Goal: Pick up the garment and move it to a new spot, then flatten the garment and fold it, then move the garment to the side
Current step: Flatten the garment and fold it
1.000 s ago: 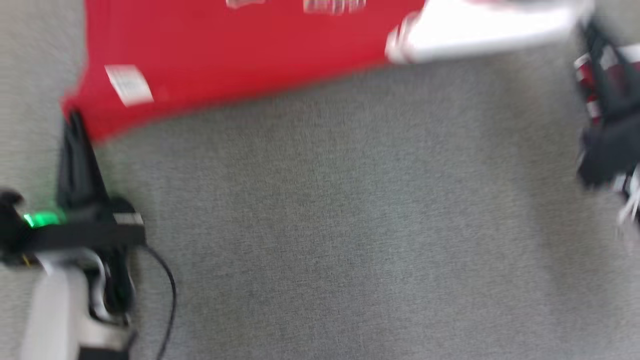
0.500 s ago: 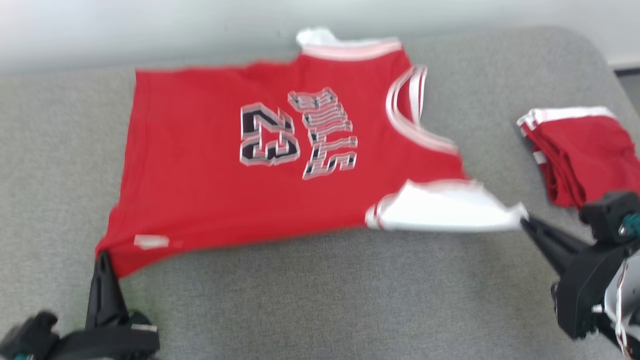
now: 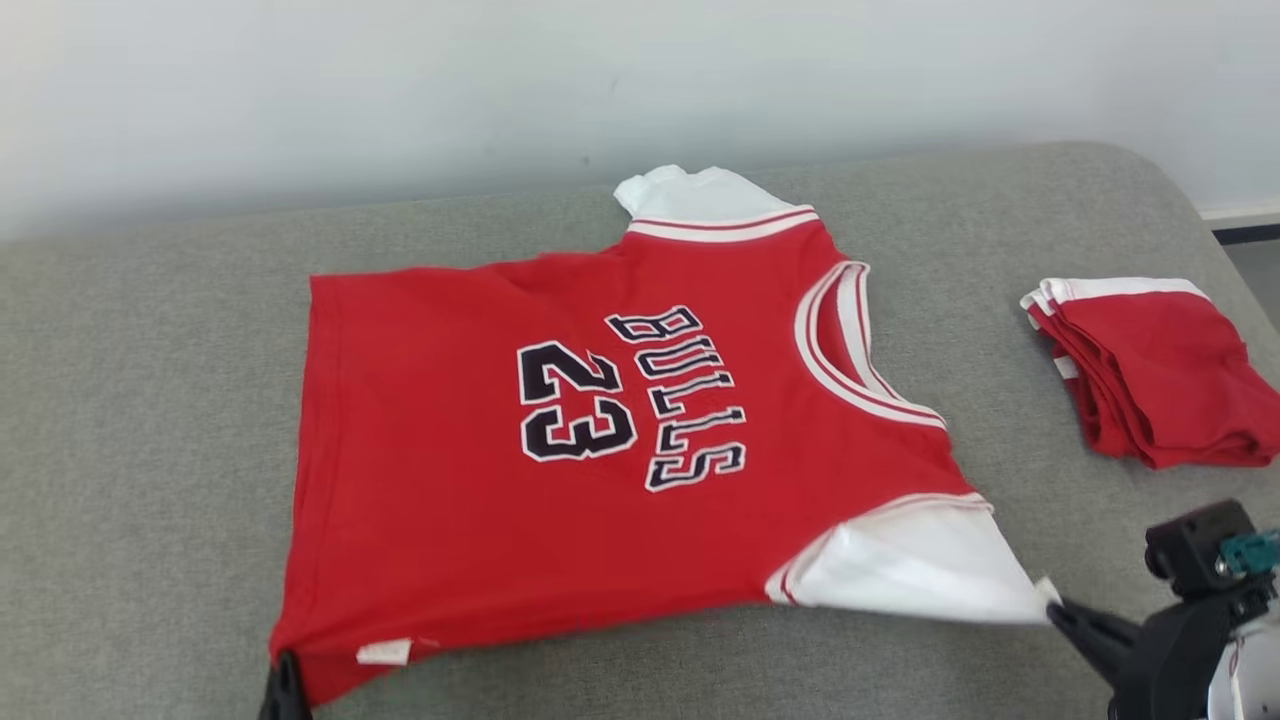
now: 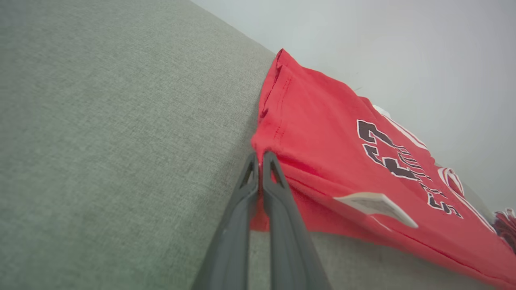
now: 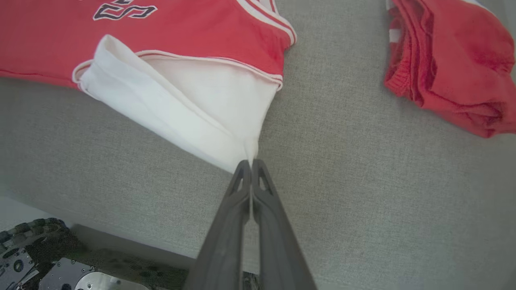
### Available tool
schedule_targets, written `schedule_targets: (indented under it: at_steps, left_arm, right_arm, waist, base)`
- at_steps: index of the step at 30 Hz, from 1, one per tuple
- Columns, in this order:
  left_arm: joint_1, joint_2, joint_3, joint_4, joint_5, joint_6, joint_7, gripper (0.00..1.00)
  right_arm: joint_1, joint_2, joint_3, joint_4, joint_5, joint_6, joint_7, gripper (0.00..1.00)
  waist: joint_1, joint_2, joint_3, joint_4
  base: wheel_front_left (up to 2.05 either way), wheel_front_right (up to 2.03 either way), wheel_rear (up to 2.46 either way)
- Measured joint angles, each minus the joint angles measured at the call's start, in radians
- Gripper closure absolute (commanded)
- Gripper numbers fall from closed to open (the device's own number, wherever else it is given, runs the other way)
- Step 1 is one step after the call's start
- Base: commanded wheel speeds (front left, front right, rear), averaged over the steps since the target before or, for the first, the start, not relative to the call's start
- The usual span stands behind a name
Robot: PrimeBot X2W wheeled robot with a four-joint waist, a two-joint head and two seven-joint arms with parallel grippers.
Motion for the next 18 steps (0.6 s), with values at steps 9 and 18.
schedule_targets:
  at_steps: [9,18]
  left_arm:
    - [0.112,0.018,-0.073,-0.034,0.151,0.02,0.0,1.0]
    - [0.13,0.06,-0.095,-0.069,0.22,0.047,0.0,1.0]
  right_arm:
    - [0.197,0.123,-0.101,-0.087,0.011,0.0,0.128,1.0]
    - [0.252,0.168,-0.08,-0.199,0.052,0.0,0.202,1.0]
  waist:
    - [0.0001,0.0,-0.003,0.041]
    - [0.0001,0.0001,0.003,0.061]
  base:
    - [0.0,0.0,0.0]
    - [0.0,0.0,0.0]
